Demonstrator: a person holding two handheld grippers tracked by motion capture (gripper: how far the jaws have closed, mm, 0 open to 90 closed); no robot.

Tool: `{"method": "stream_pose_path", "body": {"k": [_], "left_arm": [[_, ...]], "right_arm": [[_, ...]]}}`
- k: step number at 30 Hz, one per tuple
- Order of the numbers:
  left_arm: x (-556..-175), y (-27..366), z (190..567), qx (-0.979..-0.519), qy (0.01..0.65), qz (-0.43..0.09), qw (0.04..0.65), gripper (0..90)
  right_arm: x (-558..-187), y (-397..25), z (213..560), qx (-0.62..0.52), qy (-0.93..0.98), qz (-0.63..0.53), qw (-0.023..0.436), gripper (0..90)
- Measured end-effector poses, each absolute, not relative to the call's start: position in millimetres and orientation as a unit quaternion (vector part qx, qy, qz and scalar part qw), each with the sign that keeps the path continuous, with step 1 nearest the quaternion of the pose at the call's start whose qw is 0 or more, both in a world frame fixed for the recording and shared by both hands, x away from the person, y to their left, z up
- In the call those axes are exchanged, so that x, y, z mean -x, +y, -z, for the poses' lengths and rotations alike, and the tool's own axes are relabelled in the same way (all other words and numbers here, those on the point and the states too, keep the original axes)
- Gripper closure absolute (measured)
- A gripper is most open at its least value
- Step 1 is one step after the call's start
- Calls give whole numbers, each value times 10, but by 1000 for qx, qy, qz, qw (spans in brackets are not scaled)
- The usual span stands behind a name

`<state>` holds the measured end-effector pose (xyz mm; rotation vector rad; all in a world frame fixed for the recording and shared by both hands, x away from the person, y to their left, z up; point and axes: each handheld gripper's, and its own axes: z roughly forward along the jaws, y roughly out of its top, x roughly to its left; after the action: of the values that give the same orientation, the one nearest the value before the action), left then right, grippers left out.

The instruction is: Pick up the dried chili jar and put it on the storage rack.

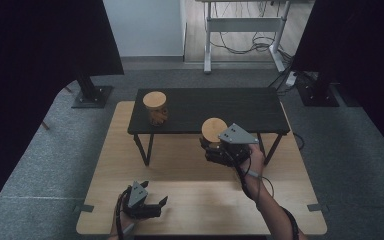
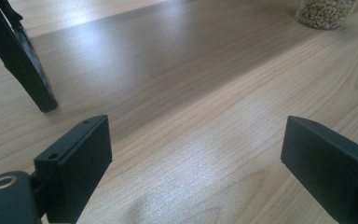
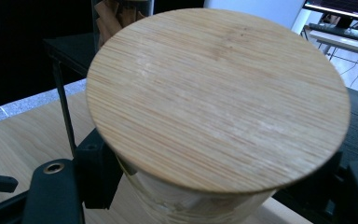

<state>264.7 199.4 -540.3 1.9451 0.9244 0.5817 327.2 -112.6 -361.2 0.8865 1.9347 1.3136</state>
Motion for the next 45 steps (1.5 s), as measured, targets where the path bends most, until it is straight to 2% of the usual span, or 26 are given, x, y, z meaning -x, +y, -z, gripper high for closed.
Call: {"method": "stream_pose_path", "body": {"k": [45], "left_arm": [[-2643, 1939, 5432, -794, 363, -235, 428, 83]], "right_arm": [[-3450, -1172, 3444, -346, 728, -485, 338, 253]]}}
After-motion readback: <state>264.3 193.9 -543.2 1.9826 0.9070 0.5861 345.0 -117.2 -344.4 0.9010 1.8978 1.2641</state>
